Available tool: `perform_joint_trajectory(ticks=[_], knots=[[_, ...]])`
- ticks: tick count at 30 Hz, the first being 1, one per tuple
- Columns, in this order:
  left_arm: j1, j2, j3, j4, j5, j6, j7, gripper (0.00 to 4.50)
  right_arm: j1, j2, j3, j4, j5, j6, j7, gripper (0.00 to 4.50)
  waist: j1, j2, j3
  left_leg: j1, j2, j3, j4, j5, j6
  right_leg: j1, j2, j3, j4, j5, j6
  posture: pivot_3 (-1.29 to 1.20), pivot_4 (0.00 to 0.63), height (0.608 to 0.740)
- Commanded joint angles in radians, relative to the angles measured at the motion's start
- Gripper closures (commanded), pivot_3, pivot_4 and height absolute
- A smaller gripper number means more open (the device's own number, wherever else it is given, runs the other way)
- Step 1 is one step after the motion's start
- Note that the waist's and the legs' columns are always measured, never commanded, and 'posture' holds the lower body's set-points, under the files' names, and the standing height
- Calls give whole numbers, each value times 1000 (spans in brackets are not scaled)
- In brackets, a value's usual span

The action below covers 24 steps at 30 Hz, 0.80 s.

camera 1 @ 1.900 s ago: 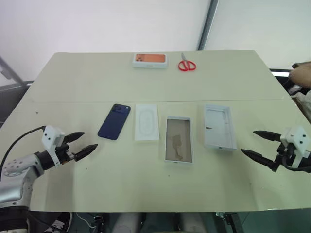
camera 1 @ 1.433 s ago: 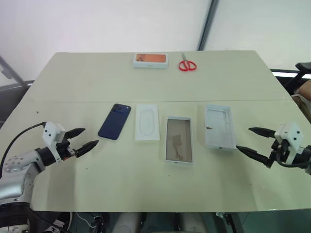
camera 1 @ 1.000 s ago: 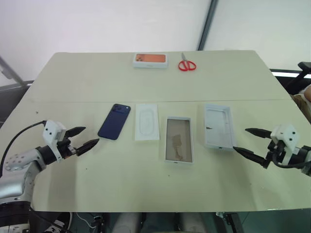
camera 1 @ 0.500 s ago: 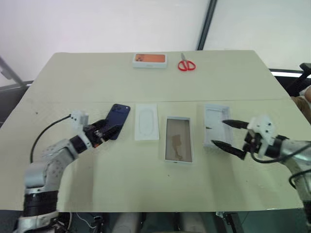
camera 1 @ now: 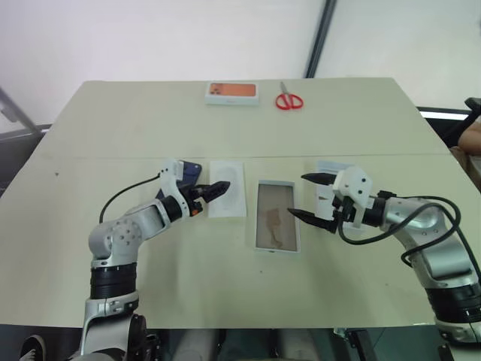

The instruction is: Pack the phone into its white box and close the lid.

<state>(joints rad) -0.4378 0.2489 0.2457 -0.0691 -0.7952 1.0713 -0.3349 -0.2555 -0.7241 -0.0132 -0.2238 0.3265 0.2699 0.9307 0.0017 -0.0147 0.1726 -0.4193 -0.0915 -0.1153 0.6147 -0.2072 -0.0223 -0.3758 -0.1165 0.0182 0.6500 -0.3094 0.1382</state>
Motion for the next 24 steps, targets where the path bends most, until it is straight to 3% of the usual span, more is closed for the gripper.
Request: perform_joint_trajectory(ticks=[1, 15, 23, 24], knots=[[-4, 14, -9, -8, 10, 19, 18, 0, -5, 1, -18, -15, 0, -17, -4, 28, 0, 0, 0, 0, 0, 0, 0, 0, 0, 0, 0, 0, 0, 0, 0, 0, 150, 740], [-15, -10, 46, -12, -29, 55, 94, 0, 6, 10, -16, -13, -4, -22, -22, 28, 10, 0, 0, 0, 0, 0, 1, 0, 0, 1, 0, 0, 0, 0, 0, 0, 150, 740], [-27, -75, 101, 62, -81, 106, 144, 0, -8, 10, -8, -12, -7, -27, -20, 28, 11, 0, 0, 0, 0, 0, 1, 0, 0, 1, 0, 0, 0, 0, 0, 0, 150, 740], [-32, -87, 116, 71, -94, 107, 152, 240, -10, 11, -8, -13, -7, -25, -23, 7, 12, 0, 0, 0, 0, 0, 1, 0, 0, 1, 0, 0, 0, 0, 0, 0, 150, 740]])
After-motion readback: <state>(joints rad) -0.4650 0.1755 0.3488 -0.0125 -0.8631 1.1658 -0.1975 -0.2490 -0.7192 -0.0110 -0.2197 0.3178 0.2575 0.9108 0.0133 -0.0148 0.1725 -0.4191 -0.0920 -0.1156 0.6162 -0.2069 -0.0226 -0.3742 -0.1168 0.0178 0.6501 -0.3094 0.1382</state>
